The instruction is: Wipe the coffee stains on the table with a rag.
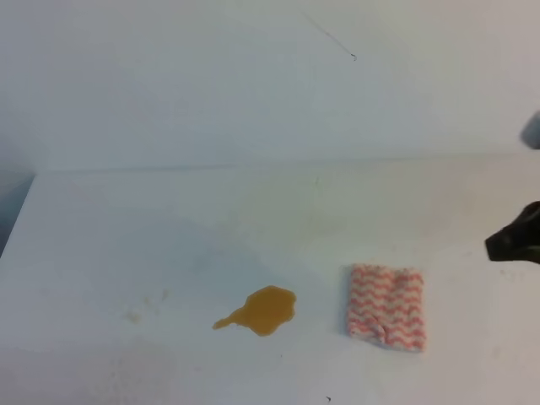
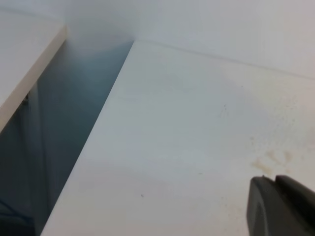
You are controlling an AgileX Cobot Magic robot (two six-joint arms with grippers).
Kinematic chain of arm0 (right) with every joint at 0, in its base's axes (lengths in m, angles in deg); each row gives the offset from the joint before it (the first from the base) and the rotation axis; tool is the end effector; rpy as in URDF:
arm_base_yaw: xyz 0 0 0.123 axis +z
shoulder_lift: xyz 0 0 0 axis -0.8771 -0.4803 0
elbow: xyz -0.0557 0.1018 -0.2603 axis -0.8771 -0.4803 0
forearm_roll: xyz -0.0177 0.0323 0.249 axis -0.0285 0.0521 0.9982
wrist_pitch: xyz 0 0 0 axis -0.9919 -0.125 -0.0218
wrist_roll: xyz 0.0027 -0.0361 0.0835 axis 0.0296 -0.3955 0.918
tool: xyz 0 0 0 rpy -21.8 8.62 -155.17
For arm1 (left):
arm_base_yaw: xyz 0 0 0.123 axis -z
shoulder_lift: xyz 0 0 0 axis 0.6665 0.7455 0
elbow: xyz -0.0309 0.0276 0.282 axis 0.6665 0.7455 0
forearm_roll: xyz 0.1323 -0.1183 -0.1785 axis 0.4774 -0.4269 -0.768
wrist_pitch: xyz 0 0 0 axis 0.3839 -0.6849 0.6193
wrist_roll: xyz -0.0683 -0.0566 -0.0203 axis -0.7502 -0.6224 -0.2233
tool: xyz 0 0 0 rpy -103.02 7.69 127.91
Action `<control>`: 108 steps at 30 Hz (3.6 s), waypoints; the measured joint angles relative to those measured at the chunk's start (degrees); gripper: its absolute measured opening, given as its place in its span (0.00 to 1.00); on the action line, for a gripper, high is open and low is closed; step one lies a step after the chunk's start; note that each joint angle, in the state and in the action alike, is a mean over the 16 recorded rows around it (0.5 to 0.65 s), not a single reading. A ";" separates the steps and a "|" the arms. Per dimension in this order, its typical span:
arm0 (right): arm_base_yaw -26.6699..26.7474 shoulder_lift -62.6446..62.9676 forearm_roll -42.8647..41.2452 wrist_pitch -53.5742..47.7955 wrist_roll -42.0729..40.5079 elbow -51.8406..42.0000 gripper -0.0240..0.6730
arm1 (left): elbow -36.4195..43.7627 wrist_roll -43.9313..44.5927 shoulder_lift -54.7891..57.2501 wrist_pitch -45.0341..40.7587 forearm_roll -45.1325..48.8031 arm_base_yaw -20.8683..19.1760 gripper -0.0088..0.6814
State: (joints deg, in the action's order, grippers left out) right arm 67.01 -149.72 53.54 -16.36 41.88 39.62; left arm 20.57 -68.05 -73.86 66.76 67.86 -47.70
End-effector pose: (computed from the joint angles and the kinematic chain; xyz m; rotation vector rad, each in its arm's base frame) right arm 0.2596 0.0590 0.2858 -0.3680 2.4720 0.4736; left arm 0.0545 0.0018 0.1729 -0.3313 1.8134 -0.1687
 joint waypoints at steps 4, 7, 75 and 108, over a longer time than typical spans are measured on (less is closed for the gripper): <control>6.15 -8.83 -3.94 -1.47 1.75 5.79 0.04 | 0.16 0.00 0.00 0.00 0.00 0.00 0.01; 11.22 -14.60 -9.34 -1.30 5.41 10.19 0.07 | 0.31 0.00 0.00 0.00 0.00 0.00 0.01; 32.93 -46.57 -16.51 -11.42 22.22 52.68 0.06 | -0.94 0.00 0.00 0.30 0.00 0.00 0.01; 37.66 -59.97 -26.01 -12.24 24.93 55.63 0.06 | -0.94 0.00 0.00 0.30 0.00 0.00 0.01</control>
State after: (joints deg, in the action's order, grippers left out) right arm 104.66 -209.69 27.53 -28.60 66.81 95.25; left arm 19.63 -68.05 -73.86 67.06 67.86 -47.70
